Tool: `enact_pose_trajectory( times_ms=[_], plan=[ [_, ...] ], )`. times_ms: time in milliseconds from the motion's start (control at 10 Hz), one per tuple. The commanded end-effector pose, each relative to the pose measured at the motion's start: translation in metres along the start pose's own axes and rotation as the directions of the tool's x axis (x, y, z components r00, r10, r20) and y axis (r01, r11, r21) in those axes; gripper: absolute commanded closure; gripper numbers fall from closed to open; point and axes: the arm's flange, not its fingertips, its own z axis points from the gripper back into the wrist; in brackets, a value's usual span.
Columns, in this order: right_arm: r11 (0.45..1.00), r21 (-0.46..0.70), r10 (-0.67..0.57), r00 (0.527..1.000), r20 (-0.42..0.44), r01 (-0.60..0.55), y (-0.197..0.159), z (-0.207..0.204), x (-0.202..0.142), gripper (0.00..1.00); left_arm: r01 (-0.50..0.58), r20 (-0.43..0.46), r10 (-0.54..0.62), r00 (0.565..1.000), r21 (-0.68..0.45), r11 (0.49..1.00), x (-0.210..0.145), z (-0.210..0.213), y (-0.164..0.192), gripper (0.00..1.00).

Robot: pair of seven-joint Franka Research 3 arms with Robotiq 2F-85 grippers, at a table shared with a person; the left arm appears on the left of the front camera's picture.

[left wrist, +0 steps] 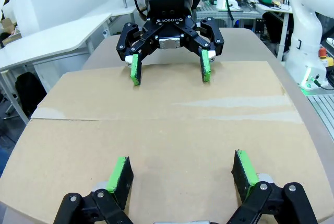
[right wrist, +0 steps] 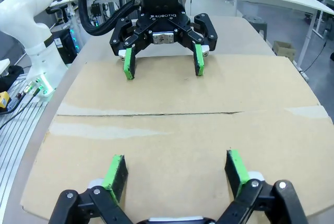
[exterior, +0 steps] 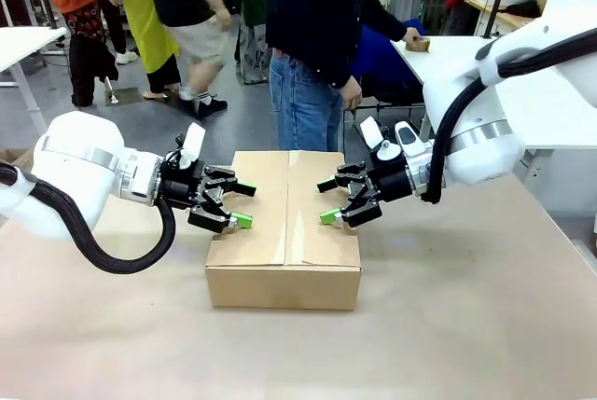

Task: Pack the gift set into the box.
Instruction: Press and hold the closed box until the human finishes sealing it.

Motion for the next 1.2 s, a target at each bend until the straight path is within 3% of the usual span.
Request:
enact_pose_trajectory(
  times_ms=[0,1100],
  plan=[
    [1.0,-0.002,0.002,1.0,-0.002,-0.002,0.0004,-0.0001,-0.0008,0.0,-0.001,0.004,0.001,1.0,0.007,1.0,-0.002,-0.0006,-0.0014,0.0],
    [1.0,-0.002,0.002,1.0,-0.002,-0.002,0.0004,-0.0001,-0.0008,0.0,-0.001,0.004,0.001,1.0,0.007,1.0,-0.002,-0.0006,-0.0014,0.0]
  ],
)
